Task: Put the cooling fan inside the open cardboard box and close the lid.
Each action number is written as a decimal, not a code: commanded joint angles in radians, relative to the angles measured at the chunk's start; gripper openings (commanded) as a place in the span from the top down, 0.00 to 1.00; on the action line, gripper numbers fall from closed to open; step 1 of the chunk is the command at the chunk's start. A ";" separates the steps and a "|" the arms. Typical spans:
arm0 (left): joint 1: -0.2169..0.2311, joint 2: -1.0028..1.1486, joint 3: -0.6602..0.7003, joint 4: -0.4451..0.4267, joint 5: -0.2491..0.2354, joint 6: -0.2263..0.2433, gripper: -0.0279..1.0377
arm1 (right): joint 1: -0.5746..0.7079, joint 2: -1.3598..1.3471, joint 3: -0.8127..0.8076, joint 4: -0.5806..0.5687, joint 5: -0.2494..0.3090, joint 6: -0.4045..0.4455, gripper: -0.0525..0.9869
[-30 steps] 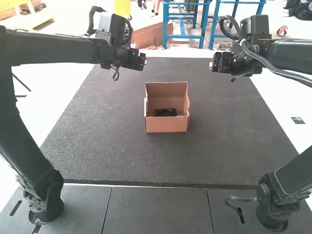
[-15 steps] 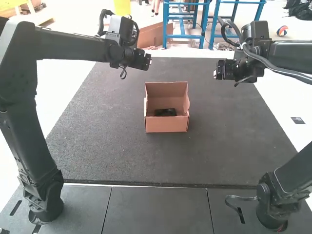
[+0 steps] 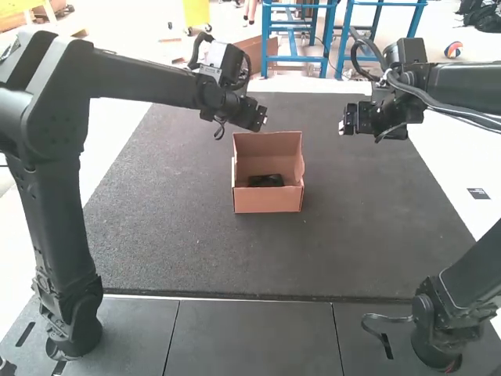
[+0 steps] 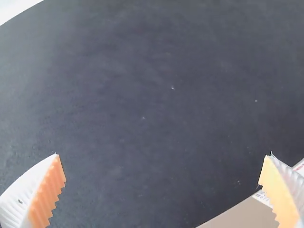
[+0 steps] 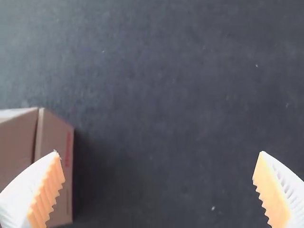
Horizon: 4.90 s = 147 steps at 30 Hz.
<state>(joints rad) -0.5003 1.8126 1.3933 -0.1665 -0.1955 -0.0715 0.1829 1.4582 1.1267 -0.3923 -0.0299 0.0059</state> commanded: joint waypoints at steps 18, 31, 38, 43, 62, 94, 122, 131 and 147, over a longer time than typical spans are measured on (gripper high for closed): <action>-0.001 0.013 0.032 -0.114 0.051 -0.031 0.06 | -0.014 0.011 0.054 -0.003 -0.015 -0.009 0.07; -0.001 0.017 -0.020 -0.229 0.096 -0.057 0.06 | -0.002 0.011 0.073 -0.049 -0.015 -0.011 0.07; -0.027 0.016 -0.077 -0.234 0.094 -0.057 0.06 | 0.000 0.011 0.090 -0.076 -0.015 -0.011 0.07; -0.055 0.017 -0.114 -0.202 0.090 -0.056 0.06 | -0.005 0.008 0.088 -0.094 -0.025 -0.009 0.07; -0.096 0.019 -0.298 -0.018 0.042 -0.042 0.06 | -0.030 -0.042 0.079 -0.151 -0.061 0.008 0.07; 0.023 -0.513 -0.267 0.028 0.042 -0.105 0.06 | -0.030 -0.441 -0.173 0.168 -0.119 0.000 0.08; 0.028 -1.228 -0.990 0.460 -0.107 0.013 0.07 | -0.028 -1.089 -0.587 0.415 0.053 -0.057 0.08; 0.029 -1.472 -1.140 0.476 -0.110 0.016 0.06 | -0.034 -1.187 -0.697 0.498 0.071 -0.057 0.08; 0.029 -1.739 -1.303 0.423 -0.107 0.015 0.07 | -0.034 -1.362 -0.871 0.586 0.076 -0.141 0.08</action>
<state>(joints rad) -0.4732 0.0940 0.0971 0.2527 -0.2928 -0.0666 0.1612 0.1085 0.2573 0.1677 0.0345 -0.1085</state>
